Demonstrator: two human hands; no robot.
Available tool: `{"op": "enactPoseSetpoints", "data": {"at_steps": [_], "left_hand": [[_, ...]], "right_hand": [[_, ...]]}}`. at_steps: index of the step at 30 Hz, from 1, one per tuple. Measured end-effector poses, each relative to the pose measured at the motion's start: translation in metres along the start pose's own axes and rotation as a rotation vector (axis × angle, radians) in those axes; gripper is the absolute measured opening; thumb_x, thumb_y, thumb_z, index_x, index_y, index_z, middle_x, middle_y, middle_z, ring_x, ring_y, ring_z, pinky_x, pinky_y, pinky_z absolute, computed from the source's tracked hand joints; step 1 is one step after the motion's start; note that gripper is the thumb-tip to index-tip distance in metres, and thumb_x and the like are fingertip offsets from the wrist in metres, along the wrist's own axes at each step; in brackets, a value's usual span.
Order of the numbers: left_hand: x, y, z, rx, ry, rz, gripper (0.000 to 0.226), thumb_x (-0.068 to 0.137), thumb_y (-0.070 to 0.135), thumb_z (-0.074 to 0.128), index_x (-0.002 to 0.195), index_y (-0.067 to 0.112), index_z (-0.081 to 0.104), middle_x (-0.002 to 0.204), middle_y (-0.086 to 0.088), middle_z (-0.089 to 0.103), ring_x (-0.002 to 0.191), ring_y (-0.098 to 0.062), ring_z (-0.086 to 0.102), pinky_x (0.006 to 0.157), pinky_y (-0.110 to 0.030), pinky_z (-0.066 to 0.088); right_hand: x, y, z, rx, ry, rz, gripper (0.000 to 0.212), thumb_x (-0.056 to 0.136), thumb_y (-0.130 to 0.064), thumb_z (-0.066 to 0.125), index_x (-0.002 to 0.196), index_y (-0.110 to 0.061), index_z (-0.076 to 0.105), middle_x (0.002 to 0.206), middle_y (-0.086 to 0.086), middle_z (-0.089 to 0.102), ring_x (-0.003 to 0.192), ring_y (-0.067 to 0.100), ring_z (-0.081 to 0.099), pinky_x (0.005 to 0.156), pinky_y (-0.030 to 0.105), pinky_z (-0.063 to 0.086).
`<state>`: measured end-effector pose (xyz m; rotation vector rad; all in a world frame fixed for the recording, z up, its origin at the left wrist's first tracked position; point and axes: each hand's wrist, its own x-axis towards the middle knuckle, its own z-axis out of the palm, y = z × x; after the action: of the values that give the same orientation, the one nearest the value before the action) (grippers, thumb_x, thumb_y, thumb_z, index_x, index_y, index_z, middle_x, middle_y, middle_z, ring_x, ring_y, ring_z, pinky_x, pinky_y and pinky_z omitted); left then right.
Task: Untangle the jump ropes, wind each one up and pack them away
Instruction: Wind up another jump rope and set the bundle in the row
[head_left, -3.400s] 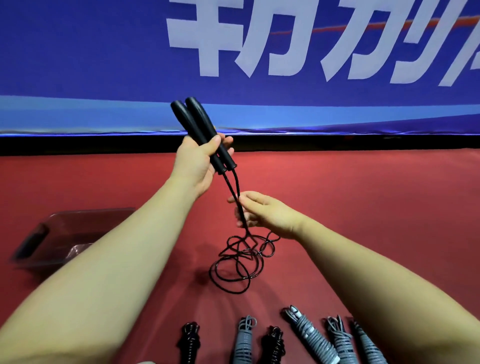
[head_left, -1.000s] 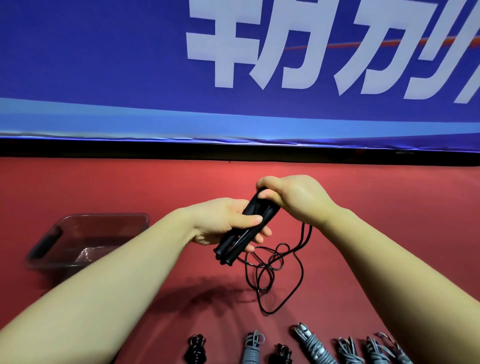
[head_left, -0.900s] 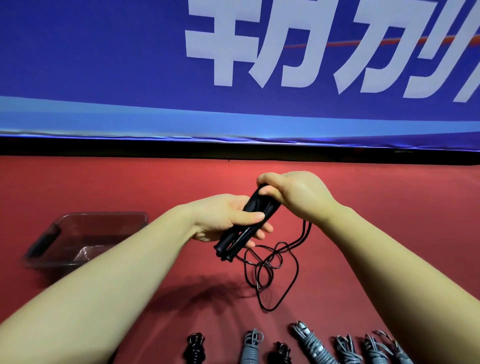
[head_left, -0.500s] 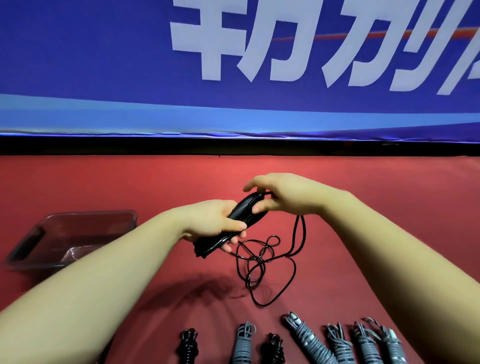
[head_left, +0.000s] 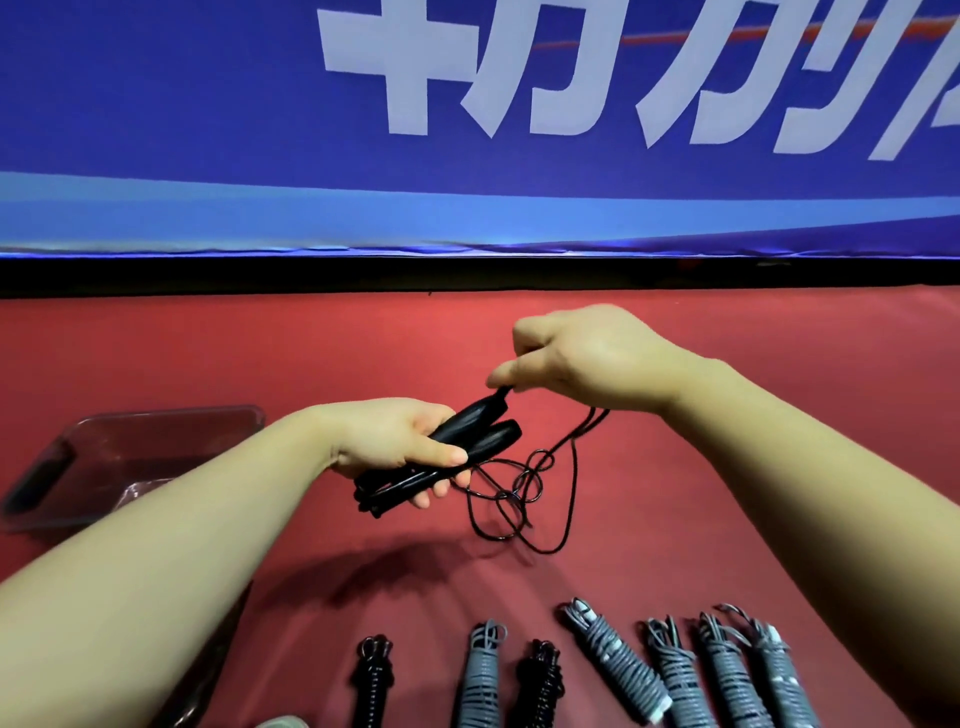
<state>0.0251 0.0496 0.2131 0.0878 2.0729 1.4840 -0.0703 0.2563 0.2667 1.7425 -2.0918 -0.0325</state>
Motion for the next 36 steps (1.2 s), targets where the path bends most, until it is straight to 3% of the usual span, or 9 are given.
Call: {"op": "enactPoseSetpoints", "data": {"at_steps": [3, 8, 10, 14, 19, 22, 25, 29, 36], "left_hand": [[-0.002, 0.006, 0.006, 0.027, -0.082, 0.047, 0.007, 0.097, 0.004, 0.047, 0.103, 0.006, 0.045, 0.085, -0.003, 0.063, 0.066, -0.012, 0.058, 0.063, -0.027, 0.052], [-0.010, 0.011, 0.004, -0.086, -0.009, 0.210, 0.019, 0.091, 0.009, 0.054, 0.108, 0.008, 0.046, 0.087, -0.006, 0.061, 0.068, -0.013, 0.055, 0.058, -0.025, 0.048], [-0.011, 0.010, 0.006, -0.141, 0.004, 0.232, 0.025, 0.085, 0.013, 0.054, 0.108, 0.007, 0.047, 0.086, -0.007, 0.062, 0.068, -0.013, 0.055, 0.057, -0.025, 0.048], [-0.007, 0.011, 0.010, -0.259, 0.035, 0.265, 0.028, 0.082, 0.014, 0.055, 0.107, 0.005, 0.047, 0.085, -0.007, 0.062, 0.067, -0.015, 0.054, 0.055, -0.025, 0.047], [-0.008, 0.016, 0.011, -0.281, -0.078, 0.192, 0.024, 0.083, 0.012, 0.055, 0.104, 0.006, 0.047, 0.084, -0.008, 0.061, 0.065, -0.014, 0.054, 0.054, -0.024, 0.047], [-0.005, 0.019, 0.014, -0.255, -0.146, 0.147, 0.027, 0.083, 0.011, 0.055, 0.106, 0.006, 0.044, 0.084, -0.007, 0.061, 0.064, -0.014, 0.054, 0.053, -0.024, 0.048], [-0.003, 0.022, 0.016, -0.229, -0.183, 0.144, 0.025, 0.083, 0.011, 0.055, 0.106, 0.006, 0.044, 0.086, -0.008, 0.060, 0.065, -0.014, 0.054, 0.053, -0.023, 0.048], [-0.006, 0.018, 0.012, -0.236, -0.046, 0.175, 0.027, 0.084, 0.012, 0.058, 0.107, 0.006, 0.046, 0.083, -0.007, 0.062, 0.064, -0.013, 0.054, 0.053, -0.023, 0.047], [-0.001, 0.010, -0.006, -0.329, 0.425, 0.156, 0.004, 0.096, 0.006, 0.048, 0.094, 0.008, 0.050, 0.083, -0.007, 0.061, 0.059, -0.011, 0.054, 0.049, -0.022, 0.049]], "right_hand": [[0.007, 0.005, 0.001, 0.070, -0.006, 0.093, 0.029, 0.084, -0.040, 0.050, 0.104, -0.033, 0.070, 0.085, -0.003, 0.057, 0.069, 0.012, 0.049, 0.055, 0.023, 0.028], [-0.007, 0.002, 0.035, 0.703, 0.008, 0.424, 0.025, 0.098, -0.026, 0.043, 0.112, -0.016, 0.061, 0.095, 0.014, 0.062, 0.076, 0.003, 0.046, 0.073, 0.020, 0.040], [-0.009, -0.009, 0.048, 0.858, 0.052, 0.517, 0.018, 0.101, -0.018, 0.038, 0.109, -0.020, 0.054, 0.083, 0.015, 0.058, 0.064, 0.003, 0.045, 0.064, 0.016, 0.040], [-0.007, -0.027, 0.064, 1.131, 0.153, 0.687, 0.021, 0.100, -0.019, 0.033, 0.093, -0.032, 0.048, 0.057, -0.009, 0.037, 0.050, 0.005, 0.033, 0.049, 0.018, 0.030], [-0.008, -0.025, 0.064, 1.179, 0.079, 0.731, 0.033, 0.090, -0.030, 0.035, 0.105, -0.011, 0.058, 0.063, -0.004, 0.049, 0.052, 0.006, 0.038, 0.051, 0.020, 0.034], [-0.008, -0.012, 0.058, 1.009, 0.047, 0.683, 0.042, 0.091, -0.043, 0.035, 0.102, -0.010, 0.060, 0.091, 0.019, 0.060, 0.079, 0.028, 0.056, 0.083, 0.040, 0.048], [-0.008, -0.012, 0.051, 1.010, -0.009, 0.630, 0.026, 0.097, -0.033, 0.036, 0.091, -0.024, 0.060, 0.086, 0.000, 0.060, 0.082, 0.015, 0.053, 0.088, 0.038, 0.045], [-0.017, -0.022, 0.057, 1.241, -0.070, 0.705, 0.020, 0.094, -0.025, 0.039, 0.093, -0.012, 0.054, 0.058, -0.012, 0.043, 0.050, 0.004, 0.035, 0.050, 0.022, 0.030], [-0.029, -0.021, 0.070, 1.224, -0.140, 0.892, 0.024, 0.103, -0.017, 0.031, 0.101, -0.019, 0.055, 0.071, -0.003, 0.050, 0.052, 0.012, 0.029, 0.047, 0.021, 0.024]]}}
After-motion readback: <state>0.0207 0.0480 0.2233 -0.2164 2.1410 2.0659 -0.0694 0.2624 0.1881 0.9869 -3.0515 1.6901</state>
